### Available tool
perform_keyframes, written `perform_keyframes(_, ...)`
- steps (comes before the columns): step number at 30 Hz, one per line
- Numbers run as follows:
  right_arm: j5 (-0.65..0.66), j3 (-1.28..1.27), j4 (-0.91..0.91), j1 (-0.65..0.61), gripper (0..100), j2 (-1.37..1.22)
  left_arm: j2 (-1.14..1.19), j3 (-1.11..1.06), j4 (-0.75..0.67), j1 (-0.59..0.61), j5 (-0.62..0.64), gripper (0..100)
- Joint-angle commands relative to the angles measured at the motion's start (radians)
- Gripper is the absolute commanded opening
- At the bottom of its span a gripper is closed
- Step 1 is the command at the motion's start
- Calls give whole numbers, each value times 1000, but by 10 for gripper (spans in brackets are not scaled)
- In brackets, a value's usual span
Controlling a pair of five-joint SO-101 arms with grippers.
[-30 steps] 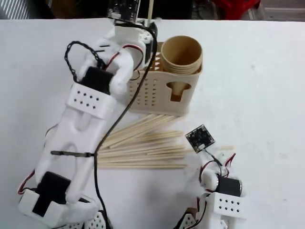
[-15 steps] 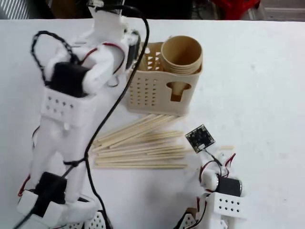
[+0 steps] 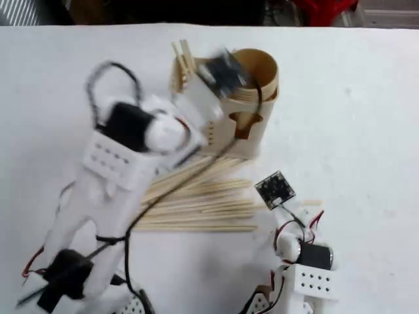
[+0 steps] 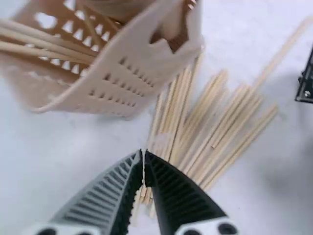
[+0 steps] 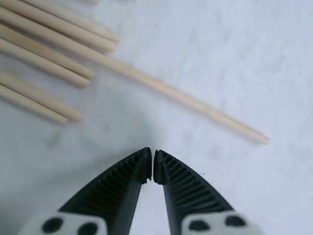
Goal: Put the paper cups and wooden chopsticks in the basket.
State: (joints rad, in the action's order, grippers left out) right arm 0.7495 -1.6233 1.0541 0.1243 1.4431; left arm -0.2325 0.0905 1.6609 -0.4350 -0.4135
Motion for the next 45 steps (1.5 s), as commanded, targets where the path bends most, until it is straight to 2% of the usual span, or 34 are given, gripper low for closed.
perform_keyframes(1, 9, 3, 7, 7, 23, 8, -77, -387, -232, -74, -81, 27)
perform_keyframes(4, 11, 3, 7, 7, 23, 8, -81, -637, -450, -81, -129, 28)
perform_keyframes(6, 11, 3, 7, 7, 23, 8, -81, -744, -531, -76, -163, 30)
perform_keyframes(11, 12, 3, 8, 7, 23, 8, -48, -856, -559, -82, -210, 107)
perform_keyframes(18, 12, 3, 8, 5, 23, 8, 107, -898, -655, -74, -235, 109)
perform_keyframes(25, 12, 3, 8, 7, 23, 8, 213, -807, -618, -74, -229, 104)
perform_keyframes(31, 12, 3, 8, 7, 23, 8, 211, -804, -626, -74, -189, 20)
perform_keyframes(37, 14, 3, 8, 7, 23, 8, 209, -801, -620, -74, -186, 24)
perform_keyframes(40, 14, 3, 8, 7, 23, 8, 182, -801, -609, -65, -190, 24)
perform_keyframes(45, 14, 3, 8, 5, 23, 8, 28, -753, -489, -10, -192, 24)
